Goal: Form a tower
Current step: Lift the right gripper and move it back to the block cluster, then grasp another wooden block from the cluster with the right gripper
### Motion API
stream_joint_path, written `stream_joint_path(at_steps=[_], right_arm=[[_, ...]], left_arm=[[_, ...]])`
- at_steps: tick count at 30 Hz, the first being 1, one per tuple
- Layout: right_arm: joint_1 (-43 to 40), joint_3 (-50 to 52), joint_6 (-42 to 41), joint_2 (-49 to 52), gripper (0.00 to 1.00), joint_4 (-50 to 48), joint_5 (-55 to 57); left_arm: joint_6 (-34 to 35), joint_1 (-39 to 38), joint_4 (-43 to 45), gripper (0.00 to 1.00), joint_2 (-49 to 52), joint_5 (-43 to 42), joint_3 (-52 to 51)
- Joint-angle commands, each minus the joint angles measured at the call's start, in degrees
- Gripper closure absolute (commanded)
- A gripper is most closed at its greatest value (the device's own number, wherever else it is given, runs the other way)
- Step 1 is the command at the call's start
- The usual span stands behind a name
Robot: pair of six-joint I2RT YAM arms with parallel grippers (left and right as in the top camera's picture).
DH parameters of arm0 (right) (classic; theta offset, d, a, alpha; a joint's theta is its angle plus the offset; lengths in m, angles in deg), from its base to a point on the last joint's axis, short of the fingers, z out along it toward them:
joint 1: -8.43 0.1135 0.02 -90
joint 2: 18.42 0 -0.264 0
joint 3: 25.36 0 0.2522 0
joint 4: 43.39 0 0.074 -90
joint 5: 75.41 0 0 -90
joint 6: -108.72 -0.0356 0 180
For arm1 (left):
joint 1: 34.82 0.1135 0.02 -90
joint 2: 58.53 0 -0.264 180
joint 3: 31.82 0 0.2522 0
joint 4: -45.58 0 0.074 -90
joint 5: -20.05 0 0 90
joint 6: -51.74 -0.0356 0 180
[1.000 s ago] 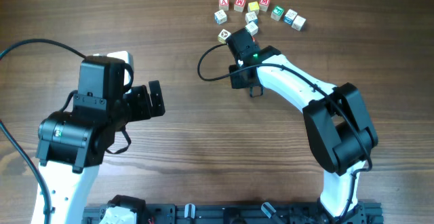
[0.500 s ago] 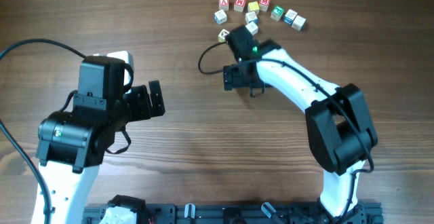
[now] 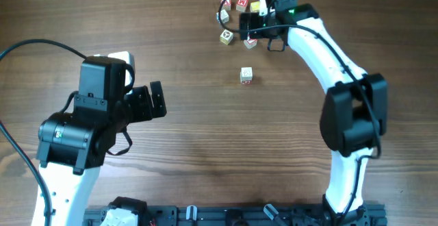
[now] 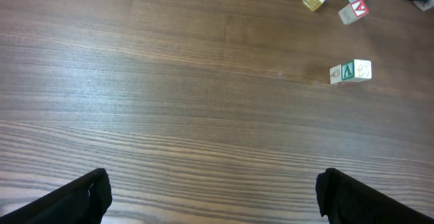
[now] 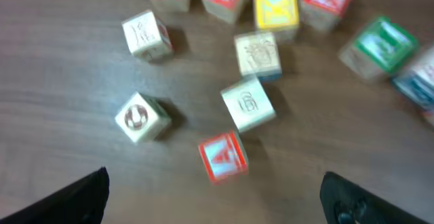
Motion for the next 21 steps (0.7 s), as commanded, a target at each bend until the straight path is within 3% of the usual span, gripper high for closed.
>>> stream_joint_path(at_steps=[1,11,17,21], right_arm=[[0.74,-0.57,4.72,3.58,0.0,-3.91,-2.91],[-0.52,-0.59,2.05,11.13,0.04,-16.04,0.39],[-2.21,-0.63,-1.88,14.82,0.18,-18.43,0.35],[-2.21,-1.22,-1.97,15.61,0.41,-18.34,0.33]], left_arm=[[0.48,0.0,-0.02,0.0,0.07,0.74,-0.31],[0.48,0.0,-0.02,0.0,0.07,0.74,-0.31],[0.48,0.0,-0.02,0.0,0.07,0.74,-0.31],[0.48,0.0,-0.02,0.0,0.07,0.74,-0.31]])
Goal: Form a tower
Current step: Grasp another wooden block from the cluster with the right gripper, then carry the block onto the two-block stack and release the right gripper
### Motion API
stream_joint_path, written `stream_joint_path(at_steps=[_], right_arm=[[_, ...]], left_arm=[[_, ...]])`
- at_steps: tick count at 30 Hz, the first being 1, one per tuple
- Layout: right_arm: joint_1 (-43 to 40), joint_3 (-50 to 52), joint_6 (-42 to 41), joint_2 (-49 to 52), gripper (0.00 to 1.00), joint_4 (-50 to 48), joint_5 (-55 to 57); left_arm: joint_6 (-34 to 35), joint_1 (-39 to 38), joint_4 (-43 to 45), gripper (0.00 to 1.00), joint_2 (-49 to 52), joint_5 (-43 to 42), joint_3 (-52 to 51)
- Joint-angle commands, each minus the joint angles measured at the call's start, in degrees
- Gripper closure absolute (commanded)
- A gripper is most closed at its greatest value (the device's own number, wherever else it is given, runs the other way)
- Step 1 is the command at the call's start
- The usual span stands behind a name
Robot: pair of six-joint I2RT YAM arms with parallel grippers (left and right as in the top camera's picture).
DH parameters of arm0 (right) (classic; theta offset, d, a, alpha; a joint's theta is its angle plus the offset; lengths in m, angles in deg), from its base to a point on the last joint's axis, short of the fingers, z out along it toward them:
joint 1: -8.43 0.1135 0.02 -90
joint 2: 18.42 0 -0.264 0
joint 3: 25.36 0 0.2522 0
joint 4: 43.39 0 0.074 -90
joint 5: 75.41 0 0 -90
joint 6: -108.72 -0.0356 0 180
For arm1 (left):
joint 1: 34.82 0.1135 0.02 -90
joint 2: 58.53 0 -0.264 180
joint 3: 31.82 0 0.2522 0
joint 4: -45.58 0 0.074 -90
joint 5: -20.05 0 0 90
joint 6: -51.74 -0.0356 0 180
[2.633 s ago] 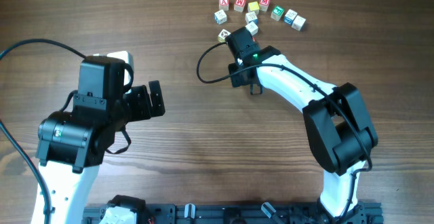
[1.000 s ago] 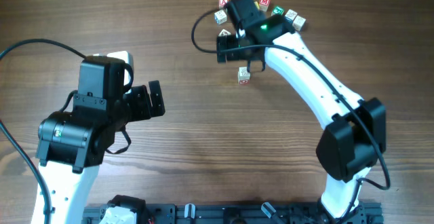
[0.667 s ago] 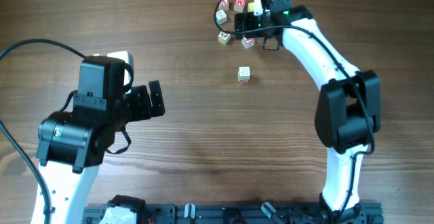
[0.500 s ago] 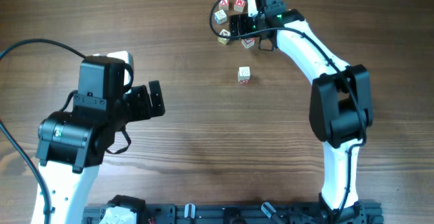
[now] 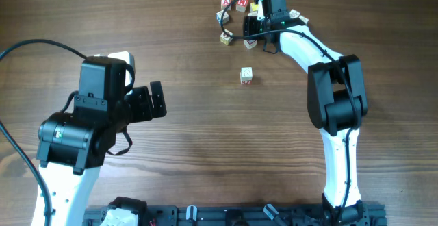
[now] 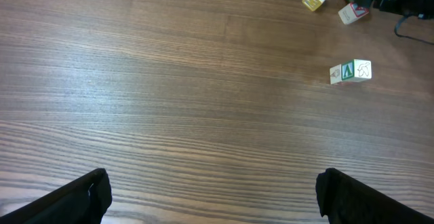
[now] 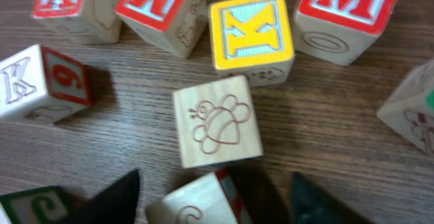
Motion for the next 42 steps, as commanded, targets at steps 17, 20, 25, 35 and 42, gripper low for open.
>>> stream_joint_path(at_steps=[17,20,25,35,42], right_arm=[[0.13,-12.63,-0.57,-7.89,0.89,21.64,2.25],[1.46,-12.63,-1.42,-13.99,0.94,31.23,2.25],[4.85,-12.59,-7.26,-22.18,0.95,47.82,5.6],[14.1,3.98,-21.75,-31.95,0.96,45.88,16.81],[14.27,17.2,-21.46,-31.87,0.96,28.24,12.79]], left_arm=[[0.48,0.02,-0.04,0.0,0.07,0.74,-0.31],[0.48,0.02,-0.04,0.0,0.07,0.74,-0.31],[0.48,0.02,-0.04,0.0,0.07,0.74,-0.31],[0.48,0.02,-0.04,0.0,0.07,0.76,-0.31],[0.48,0.02,-0.04,0.0,0.07,0.74,-0.31]])
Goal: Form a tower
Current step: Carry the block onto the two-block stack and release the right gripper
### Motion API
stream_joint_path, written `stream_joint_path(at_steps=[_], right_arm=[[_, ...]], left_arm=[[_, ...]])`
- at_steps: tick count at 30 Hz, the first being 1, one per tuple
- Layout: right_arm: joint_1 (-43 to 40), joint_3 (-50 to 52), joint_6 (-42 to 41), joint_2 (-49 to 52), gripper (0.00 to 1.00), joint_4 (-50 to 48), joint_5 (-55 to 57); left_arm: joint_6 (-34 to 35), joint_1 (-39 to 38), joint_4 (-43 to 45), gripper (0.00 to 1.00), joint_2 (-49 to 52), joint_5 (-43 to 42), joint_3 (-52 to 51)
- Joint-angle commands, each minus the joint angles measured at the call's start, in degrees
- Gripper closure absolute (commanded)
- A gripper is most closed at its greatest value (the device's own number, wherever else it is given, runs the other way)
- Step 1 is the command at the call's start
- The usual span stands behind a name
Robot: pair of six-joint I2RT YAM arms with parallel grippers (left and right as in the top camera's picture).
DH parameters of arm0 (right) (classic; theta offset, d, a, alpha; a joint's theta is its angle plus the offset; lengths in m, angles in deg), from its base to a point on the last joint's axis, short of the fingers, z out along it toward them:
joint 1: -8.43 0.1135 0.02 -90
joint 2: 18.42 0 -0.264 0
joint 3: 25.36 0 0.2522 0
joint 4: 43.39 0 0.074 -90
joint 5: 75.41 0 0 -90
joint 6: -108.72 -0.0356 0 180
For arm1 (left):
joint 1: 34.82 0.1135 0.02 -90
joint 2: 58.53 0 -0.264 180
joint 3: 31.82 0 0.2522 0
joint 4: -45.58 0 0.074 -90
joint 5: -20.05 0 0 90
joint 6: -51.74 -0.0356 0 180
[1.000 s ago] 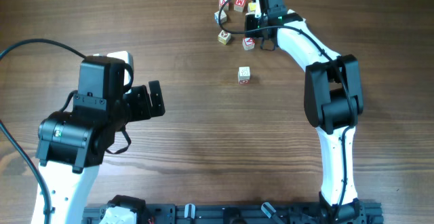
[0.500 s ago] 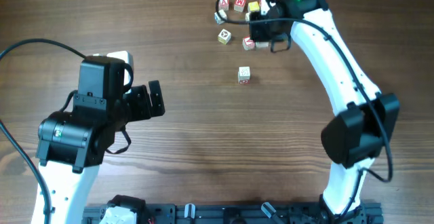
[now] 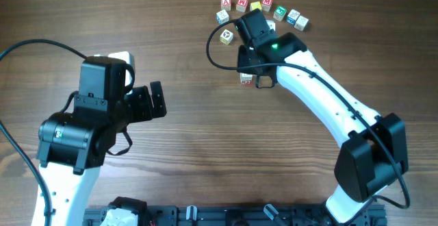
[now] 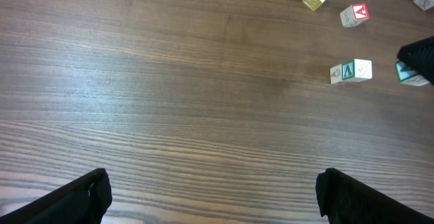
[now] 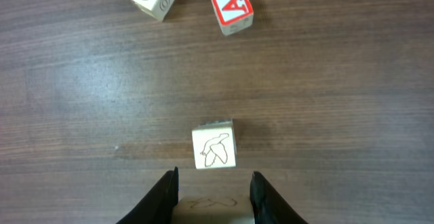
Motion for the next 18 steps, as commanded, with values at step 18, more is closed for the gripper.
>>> stream_joint_path(at_steps=[18], right_arm=[[-0.13,2.99,5.22,7.74,0.91,-10.8,0.24]], left_arm=[[0.48,0.02,-0.02,0.0,0.07,0.74,-0.24]])
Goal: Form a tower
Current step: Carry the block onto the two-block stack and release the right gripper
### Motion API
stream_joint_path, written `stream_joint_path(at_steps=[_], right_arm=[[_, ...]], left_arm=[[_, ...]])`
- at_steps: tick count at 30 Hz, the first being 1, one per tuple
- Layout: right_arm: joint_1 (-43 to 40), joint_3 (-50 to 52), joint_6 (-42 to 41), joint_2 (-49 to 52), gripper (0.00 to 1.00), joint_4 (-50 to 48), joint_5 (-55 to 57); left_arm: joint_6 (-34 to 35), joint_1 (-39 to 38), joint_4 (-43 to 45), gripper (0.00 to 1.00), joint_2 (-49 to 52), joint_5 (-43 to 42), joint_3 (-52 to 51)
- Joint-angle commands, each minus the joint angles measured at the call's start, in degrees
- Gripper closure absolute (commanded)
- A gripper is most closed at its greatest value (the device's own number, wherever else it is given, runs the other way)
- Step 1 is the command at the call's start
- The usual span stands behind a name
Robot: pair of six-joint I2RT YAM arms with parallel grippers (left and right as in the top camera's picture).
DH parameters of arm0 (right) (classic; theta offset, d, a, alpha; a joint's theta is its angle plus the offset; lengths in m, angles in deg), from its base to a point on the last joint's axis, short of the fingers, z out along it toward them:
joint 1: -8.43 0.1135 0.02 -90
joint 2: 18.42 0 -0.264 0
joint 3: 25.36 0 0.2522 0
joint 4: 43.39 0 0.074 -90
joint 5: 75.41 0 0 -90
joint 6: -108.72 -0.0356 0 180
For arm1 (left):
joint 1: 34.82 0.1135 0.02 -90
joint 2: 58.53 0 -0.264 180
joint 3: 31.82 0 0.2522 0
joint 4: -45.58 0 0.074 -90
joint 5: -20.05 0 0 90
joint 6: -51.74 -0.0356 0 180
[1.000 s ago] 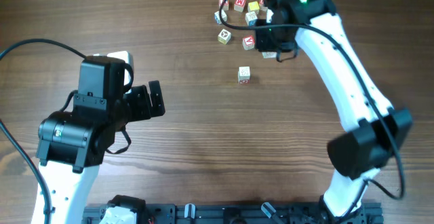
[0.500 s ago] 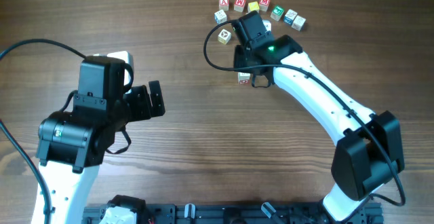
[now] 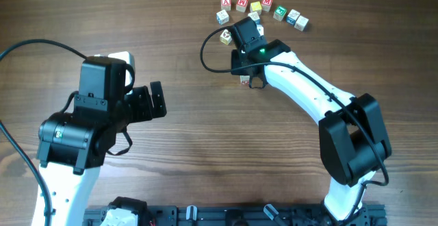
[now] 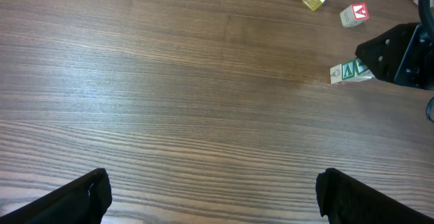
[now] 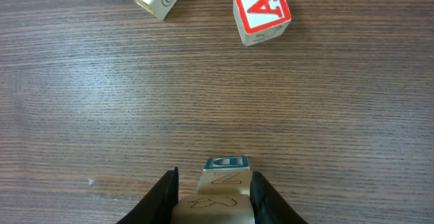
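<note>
My right gripper [image 5: 213,198] is shut on a plain wooden block with an outlined bee [image 5: 215,209] on its top face. Directly under and ahead of it sits the lone base block [image 5: 226,170], showing a Z and a blue D; whether the two blocks touch cannot be told. In the overhead view the right gripper [image 3: 245,68] covers most of that base block [image 3: 244,81]. The left wrist view shows the base block [image 4: 346,72] with the dark right gripper [image 4: 397,53] over its right side. My left gripper [image 4: 217,197] hangs open over bare wood, far to the left.
A red A block [image 5: 263,10] and a ball-marked block lie just beyond the base block. A row of several letter blocks [image 3: 267,3] runs along the table's far edge. The left arm [image 3: 89,123] occupies the left side.
The right gripper, still shut on the bee block, has moved forward from just short of the base block to directly over it. The left arm has not moved.
First my right gripper hovered open above the block cluster at the far edge. Then its fingers stood around the bee block there. Later it was shut on that block near the lone base block, and now holds it over that block.
</note>
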Motion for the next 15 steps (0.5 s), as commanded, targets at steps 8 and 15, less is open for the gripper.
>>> stream_joint_path(at_steps=[8,15], right_arm=[[-0.13,0.22,0.83,0.55,0.73,-0.09,1.64],[-0.13,0.22,0.81,0.55,0.6,0.09,1.7]], left_arm=[[0.48,0.02,-0.02,0.0,0.07,0.72,-0.24],[0.48,0.02,-0.02,0.0,0.07,0.72,-0.24]])
